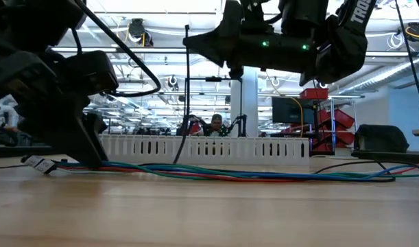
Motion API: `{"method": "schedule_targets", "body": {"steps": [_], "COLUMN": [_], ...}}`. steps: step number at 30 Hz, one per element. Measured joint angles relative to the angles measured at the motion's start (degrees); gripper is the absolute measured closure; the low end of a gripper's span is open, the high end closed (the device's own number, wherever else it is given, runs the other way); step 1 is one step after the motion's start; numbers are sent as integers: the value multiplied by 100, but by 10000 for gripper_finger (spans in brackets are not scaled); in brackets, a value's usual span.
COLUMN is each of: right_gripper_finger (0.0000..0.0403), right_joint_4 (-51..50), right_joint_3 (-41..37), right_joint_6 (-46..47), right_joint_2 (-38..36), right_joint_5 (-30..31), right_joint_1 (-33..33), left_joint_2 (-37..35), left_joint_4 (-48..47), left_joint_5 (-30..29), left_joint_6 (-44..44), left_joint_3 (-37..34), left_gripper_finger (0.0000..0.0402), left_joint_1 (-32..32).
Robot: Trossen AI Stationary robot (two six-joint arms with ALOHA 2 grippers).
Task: Ziptie cables
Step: Wrap the left black zip tie around the colored cable wires
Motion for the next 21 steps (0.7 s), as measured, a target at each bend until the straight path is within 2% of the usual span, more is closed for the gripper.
{"method": "schedule_targets", "body": {"steps": [3,5,12,16,19,21], "right_gripper_finger": [403,403,403,403,403,403], "right_joint_4": [163,283,838,893,726,483], "right_joint_3": [0,0,0,0,0,0], "right_joint_6": [20,-3,387,787,996,1010], "right_joint_2": [157,312,938,1056,1043,975], "right_joint_5": [43,201,326,283,167,142], "right_joint_1": [62,103,116,134,217,286], "left_joint_2": [11,14,22,19,17,17], "left_joint_4": [67,58,87,88,50,35], "left_joint_5": [11,35,45,106,113,166], "left_joint_6": [16,19,347,476,397,267], "left_joint_3": [2,40,444,651,692,693], "left_gripper_finger": [373,389,398,398,388,367], "left_joint_1": [49,49,54,54,82,145]}}
